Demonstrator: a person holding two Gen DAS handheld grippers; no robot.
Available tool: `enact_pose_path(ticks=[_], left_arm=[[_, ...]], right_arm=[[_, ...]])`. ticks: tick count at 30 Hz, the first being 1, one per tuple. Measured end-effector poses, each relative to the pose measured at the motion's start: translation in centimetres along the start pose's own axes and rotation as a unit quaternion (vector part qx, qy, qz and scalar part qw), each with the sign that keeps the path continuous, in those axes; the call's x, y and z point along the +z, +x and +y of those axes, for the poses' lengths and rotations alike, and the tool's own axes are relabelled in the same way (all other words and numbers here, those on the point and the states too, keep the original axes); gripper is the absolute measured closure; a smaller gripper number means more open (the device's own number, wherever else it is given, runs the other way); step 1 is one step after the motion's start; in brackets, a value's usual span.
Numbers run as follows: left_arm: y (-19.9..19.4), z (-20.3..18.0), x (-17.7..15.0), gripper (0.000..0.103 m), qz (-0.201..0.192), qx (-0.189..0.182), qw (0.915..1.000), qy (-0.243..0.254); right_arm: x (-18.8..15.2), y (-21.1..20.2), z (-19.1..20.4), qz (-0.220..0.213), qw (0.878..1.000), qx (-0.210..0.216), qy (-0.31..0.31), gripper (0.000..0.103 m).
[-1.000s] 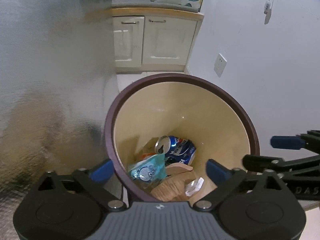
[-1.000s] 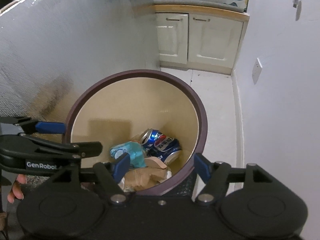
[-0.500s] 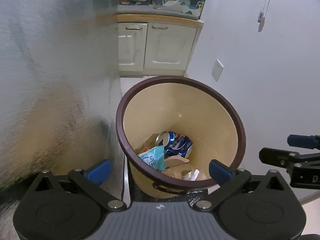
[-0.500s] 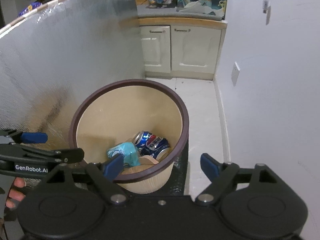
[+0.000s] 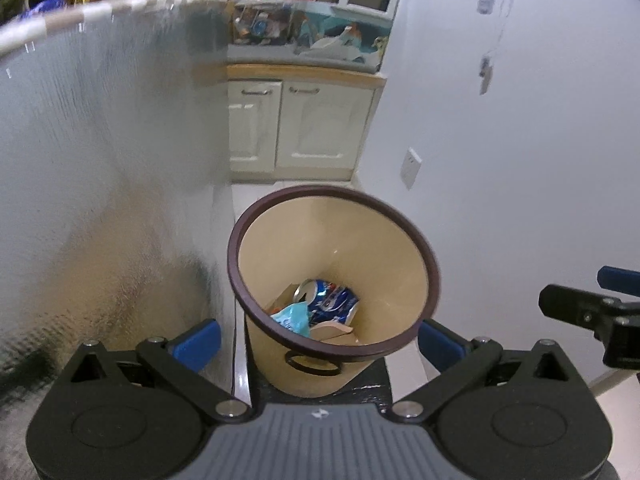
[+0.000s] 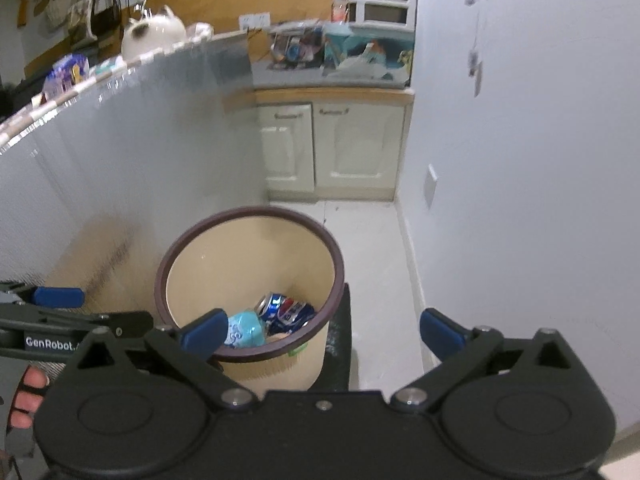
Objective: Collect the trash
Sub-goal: 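Raise both open tools from the wastebasket back toward the table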
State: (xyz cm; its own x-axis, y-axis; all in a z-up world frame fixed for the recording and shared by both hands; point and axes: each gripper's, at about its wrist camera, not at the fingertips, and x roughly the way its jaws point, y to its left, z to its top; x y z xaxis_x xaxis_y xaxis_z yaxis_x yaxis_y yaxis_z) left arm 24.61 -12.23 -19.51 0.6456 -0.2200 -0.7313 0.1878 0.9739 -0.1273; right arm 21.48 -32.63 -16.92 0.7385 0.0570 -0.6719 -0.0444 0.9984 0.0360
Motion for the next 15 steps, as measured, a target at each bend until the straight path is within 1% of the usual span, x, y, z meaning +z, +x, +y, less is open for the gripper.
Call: enact_pose_path(ticks=[8, 15], left_arm=[[-5.5, -2.0, 0.3, 0.0, -0.044, -0.021, 0.9986, 0.02], [-10.6, -3.0, 1.1, 0.0, -0.091, -0.032, 0.9948, 0.033]], right_arm=[[-0.3, -5.2, -0.9, -0.04, 0.999, -0.008, 0.007, 0.0], [0.4, -9.5, -0.4, -0.078, 0.997, -0.013, 0.01, 0.0]])
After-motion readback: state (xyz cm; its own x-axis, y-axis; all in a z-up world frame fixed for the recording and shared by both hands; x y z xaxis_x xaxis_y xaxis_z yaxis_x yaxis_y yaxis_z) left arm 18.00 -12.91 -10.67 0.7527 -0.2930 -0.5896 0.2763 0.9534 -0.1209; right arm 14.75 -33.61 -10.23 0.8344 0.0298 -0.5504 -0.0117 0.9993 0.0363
